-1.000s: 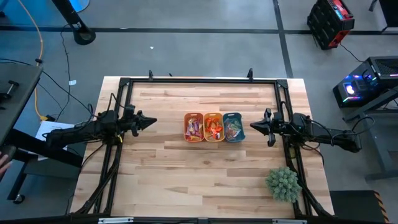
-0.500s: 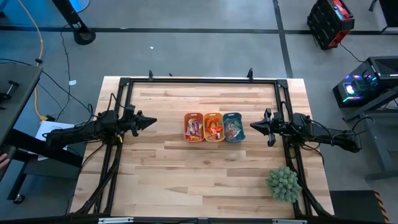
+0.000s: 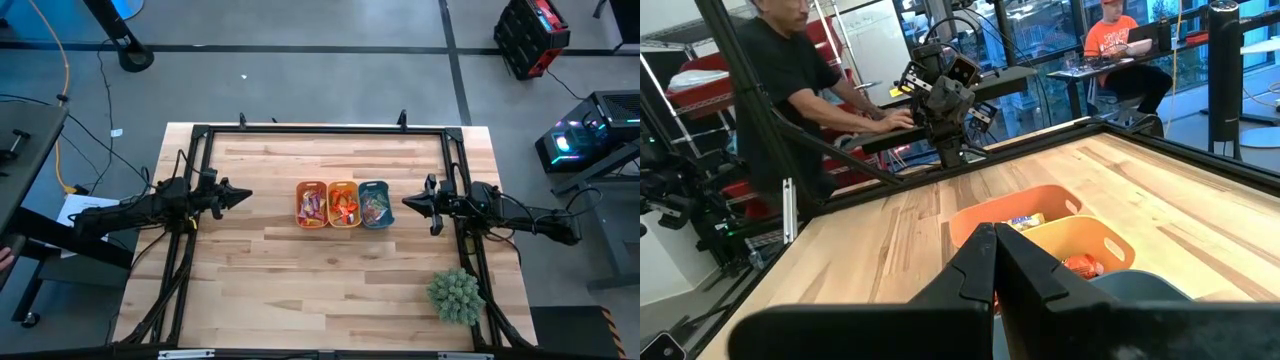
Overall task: Sort candy
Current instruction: Return to Home Position
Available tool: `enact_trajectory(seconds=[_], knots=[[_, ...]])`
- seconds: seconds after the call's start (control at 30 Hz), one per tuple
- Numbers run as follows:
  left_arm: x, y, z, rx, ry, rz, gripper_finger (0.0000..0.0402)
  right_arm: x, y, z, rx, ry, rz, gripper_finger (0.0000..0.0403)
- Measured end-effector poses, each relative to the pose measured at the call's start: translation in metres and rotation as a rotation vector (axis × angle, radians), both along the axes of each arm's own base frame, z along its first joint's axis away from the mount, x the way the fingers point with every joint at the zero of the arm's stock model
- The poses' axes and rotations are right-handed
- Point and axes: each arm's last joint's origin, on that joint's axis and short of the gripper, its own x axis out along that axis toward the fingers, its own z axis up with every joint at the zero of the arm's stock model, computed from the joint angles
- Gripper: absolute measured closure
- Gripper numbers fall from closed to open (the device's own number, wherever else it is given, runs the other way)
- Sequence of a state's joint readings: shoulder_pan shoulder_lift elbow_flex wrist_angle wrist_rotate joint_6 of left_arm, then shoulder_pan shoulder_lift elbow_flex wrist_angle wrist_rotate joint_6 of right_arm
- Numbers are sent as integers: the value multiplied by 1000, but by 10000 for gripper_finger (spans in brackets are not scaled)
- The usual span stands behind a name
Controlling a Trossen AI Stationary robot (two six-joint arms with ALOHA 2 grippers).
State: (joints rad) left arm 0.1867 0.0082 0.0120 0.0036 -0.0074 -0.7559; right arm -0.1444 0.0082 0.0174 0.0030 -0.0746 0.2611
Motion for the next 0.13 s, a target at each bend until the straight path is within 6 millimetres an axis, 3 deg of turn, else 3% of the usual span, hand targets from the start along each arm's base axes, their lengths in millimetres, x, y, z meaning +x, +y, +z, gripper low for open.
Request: enact_trajectory(seconds=[0.13], knots=[[0, 0, 0, 0, 0, 0, 402, 0, 0, 0, 0, 0, 0, 402]])
